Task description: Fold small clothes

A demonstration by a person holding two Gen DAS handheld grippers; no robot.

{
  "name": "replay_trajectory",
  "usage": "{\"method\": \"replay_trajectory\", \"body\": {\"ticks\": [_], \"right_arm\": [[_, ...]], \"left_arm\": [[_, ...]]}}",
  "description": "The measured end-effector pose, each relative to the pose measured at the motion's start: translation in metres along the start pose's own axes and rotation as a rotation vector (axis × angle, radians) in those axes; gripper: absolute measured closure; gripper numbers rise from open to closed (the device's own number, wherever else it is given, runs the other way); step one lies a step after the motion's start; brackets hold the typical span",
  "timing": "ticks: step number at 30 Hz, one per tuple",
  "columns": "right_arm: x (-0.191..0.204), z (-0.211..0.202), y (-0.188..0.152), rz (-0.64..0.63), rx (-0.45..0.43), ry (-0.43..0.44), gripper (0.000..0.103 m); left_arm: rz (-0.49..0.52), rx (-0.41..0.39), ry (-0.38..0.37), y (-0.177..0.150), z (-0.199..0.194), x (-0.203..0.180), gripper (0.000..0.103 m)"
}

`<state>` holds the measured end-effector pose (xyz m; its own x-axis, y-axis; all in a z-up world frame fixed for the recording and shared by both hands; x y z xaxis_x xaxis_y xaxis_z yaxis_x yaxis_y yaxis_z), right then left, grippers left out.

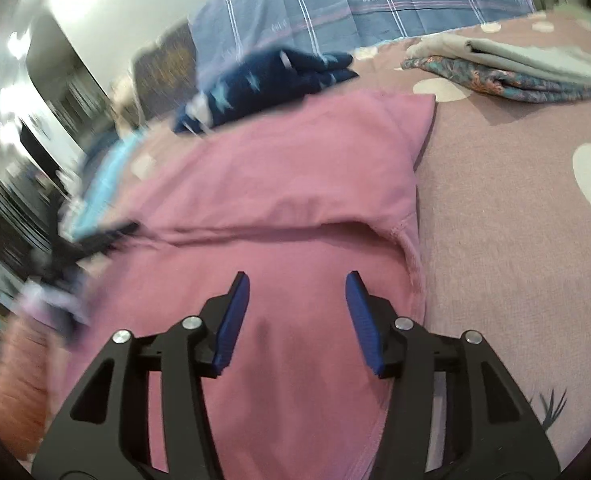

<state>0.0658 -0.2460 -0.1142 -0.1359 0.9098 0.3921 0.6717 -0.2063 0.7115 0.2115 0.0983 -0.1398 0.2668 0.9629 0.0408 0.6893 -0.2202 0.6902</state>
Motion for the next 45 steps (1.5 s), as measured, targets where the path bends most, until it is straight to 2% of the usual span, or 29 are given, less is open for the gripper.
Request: {"method": "replay_trajectory", "body": {"ticks": [1, 3, 4, 5, 7, 8, 12, 13, 14, 15, 16, 17, 18, 20, 21, 22, 23, 25, 28, 30, 31, 32, 37, 38, 41, 42, 43, 44, 45], "right_arm": [[-0.003, -0.013, 0.008, 0.021, -0.038, 0.028, 0.052], [-0.013, -0.026, 0.026, 0.025, -0.088, -0.038, 0.054], [-0.020, -0.029, 0.039, 0.029, -0.104, -0.094, 0.062], [-0.030, -0.028, 0.054, 0.046, -0.112, -0.152, 0.074], [-0.053, -0.012, 0.082, 0.104, -0.080, -0.216, 0.083], [-0.060, -0.003, 0.090, 0.122, -0.063, -0.233, 0.083], [-0.079, 0.045, 0.117, 0.173, 0.022, -0.261, 0.080], [-0.082, 0.054, 0.119, 0.191, 0.043, -0.242, 0.064], [-0.084, 0.066, 0.121, 0.221, 0.066, -0.209, 0.055], [-0.083, 0.075, 0.122, 0.231, 0.075, -0.194, 0.055], [-0.079, 0.082, 0.122, 0.202, 0.076, -0.214, 0.063], [-0.073, 0.085, 0.123, 0.153, 0.073, -0.245, 0.099], [-0.064, 0.085, 0.125, 0.076, 0.065, -0.297, 0.099], [-0.061, 0.068, 0.135, 0.011, -0.038, -0.376, 0.100], [-0.067, 0.062, 0.140, -0.020, -0.083, -0.448, 0.103], [-0.077, 0.058, 0.145, -0.049, -0.103, -0.578, 0.103], [-0.090, 0.057, 0.145, -0.039, -0.091, -0.608, 0.103], [-0.104, 0.054, 0.141, 0.051, -0.056, -0.494, 0.103], [-0.083, 0.041, 0.129, 0.013, -0.067, -0.409, 0.102], [-0.059, 0.034, 0.115, -0.003, -0.042, -0.276, 0.098], [-0.045, 0.032, 0.104, -0.033, -0.013, -0.246, 0.085], [-0.038, 0.029, 0.095, -0.057, -0.003, -0.248, 0.072], [-0.012, 0.008, 0.043, -0.182, 0.014, -0.268, 0.065], [-0.007, 0.008, 0.036, -0.210, 0.028, -0.275, 0.060], [0.005, 0.024, 0.014, -0.333, 0.082, -0.381, 0.055], [0.004, 0.032, 0.013, -0.349, 0.077, -0.429, 0.055], [0.002, 0.036, 0.013, -0.349, 0.061, -0.462, 0.063], [-0.003, 0.040, 0.015, -0.342, 0.032, -0.548, 0.084], [-0.007, 0.040, 0.016, -0.327, 0.010, -0.627, 0.088]], "left_arm": [[0.011, 0.000, 0.010, -0.001, 0.001, -0.002, 0.062], [0.027, -0.007, 0.028, -0.002, 0.002, -0.004, 0.062], [0.030, -0.010, 0.032, -0.002, 0.002, -0.005, 0.062], [0.033, -0.018, 0.039, -0.003, 0.002, -0.005, 0.061], [0.035, -0.026, 0.044, -0.004, 0.001, -0.006, 0.061], [0.036, -0.028, 0.046, -0.004, 0.001, -0.007, 0.061], [0.056, -0.030, 0.070, -0.004, 0.002, -0.012, 0.061], [0.063, -0.030, 0.077, -0.004, 0.003, -0.013, 0.061], [0.065, -0.029, 0.080, -0.004, 0.003, -0.013, 0.061], [0.066, -0.029, 0.081, -0.004, 0.003, -0.013, 0.061], [0.066, -0.030, 0.081, -0.004, 0.003, -0.013, 0.061], [0.064, -0.031, 0.080, -0.004, 0.003, -0.013, 0.061], [0.063, -0.032, 0.079, -0.004, 0.003, -0.013, 0.061], [0.065, -0.033, 0.082, -0.004, 0.003, -0.014, 0.061], [0.066, -0.034, 0.083, -0.004, 0.003, -0.014, 0.061], [0.066, -0.034, 0.084, -0.004, 0.003, -0.014, 0.061], [0.066, -0.035, 0.083, -0.004, 0.004, -0.014, 0.061], [0.062, -0.035, 0.080, -0.004, 0.004, -0.013, 0.061], [0.065, -0.036, 0.083, -0.004, 0.004, -0.013, 0.061], [0.067, -0.038, 0.086, -0.005, 0.003, -0.013, 0.061], [0.067, -0.039, 0.086, -0.005, 0.003, -0.013, 0.061], [0.067, -0.039, 0.087, -0.005, 0.003, -0.013, 0.061], [0.073, -0.037, 0.093, -0.005, 0.004, -0.014, 0.061], [0.074, -0.037, 0.094, -0.005, 0.004, -0.015, 0.060], [0.077, -0.040, 0.099, -0.005, 0.003, -0.016, 0.060], [0.078, -0.041, 0.101, -0.005, 0.003, -0.016, 0.060], [0.080, -0.042, 0.103, -0.005, 0.003, -0.016, 0.060], [0.082, -0.043, 0.106, -0.005, 0.003, -0.016, 0.060], [0.084, -0.043, 0.108, -0.005, 0.002, -0.017, 0.060]]}}
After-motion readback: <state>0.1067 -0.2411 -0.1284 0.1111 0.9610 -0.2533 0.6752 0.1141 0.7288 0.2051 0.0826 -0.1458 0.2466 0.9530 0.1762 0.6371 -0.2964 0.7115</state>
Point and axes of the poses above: each gripper's, at about its wrist camera, not at the fingertips, and z roughly the way its jaws point, x to its left, y to its top, the point moved 2 cm from there along z, roughly the way its jaws point, and after that the axes turned 3 degrees about -x, right-handed, at the moved point
